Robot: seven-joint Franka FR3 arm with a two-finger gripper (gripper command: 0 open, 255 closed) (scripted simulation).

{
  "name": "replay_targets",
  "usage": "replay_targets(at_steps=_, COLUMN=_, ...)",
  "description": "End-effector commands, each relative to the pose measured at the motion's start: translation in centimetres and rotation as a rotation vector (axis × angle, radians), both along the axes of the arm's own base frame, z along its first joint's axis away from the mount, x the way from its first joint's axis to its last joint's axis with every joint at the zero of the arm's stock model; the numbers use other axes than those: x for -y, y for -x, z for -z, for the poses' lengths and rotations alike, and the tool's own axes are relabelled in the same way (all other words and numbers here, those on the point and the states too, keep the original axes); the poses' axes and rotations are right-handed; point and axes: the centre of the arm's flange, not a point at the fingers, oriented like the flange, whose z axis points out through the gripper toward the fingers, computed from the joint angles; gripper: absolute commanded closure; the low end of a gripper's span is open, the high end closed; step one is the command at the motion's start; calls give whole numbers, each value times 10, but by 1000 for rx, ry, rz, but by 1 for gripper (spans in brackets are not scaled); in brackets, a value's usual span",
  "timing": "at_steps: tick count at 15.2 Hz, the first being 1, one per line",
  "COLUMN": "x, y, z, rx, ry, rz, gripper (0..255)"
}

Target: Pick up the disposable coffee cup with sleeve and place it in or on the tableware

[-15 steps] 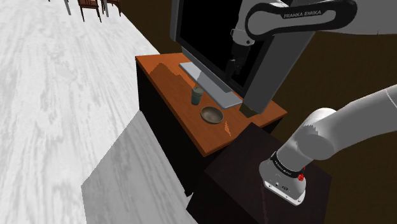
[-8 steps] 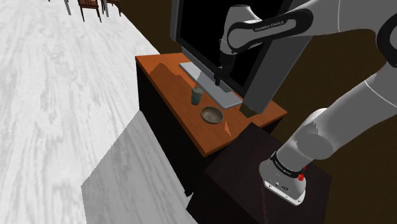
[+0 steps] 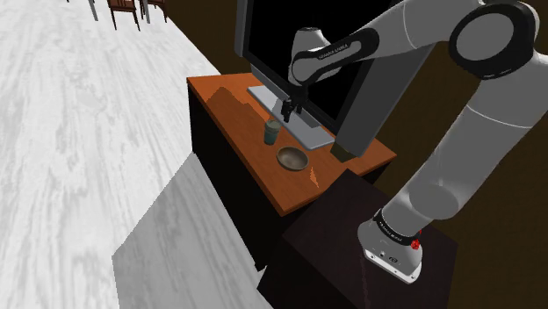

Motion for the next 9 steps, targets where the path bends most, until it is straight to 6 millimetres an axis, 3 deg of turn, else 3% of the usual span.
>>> replay_targets(at_steps=1, x=8, y=-17, z=22, rx=2, ry=5, rz=2, gripper=0)
replay_targets(at_steps=9, x=38, y=-84, z=96, rx=7, ry=24, rz=11, gripper=0)
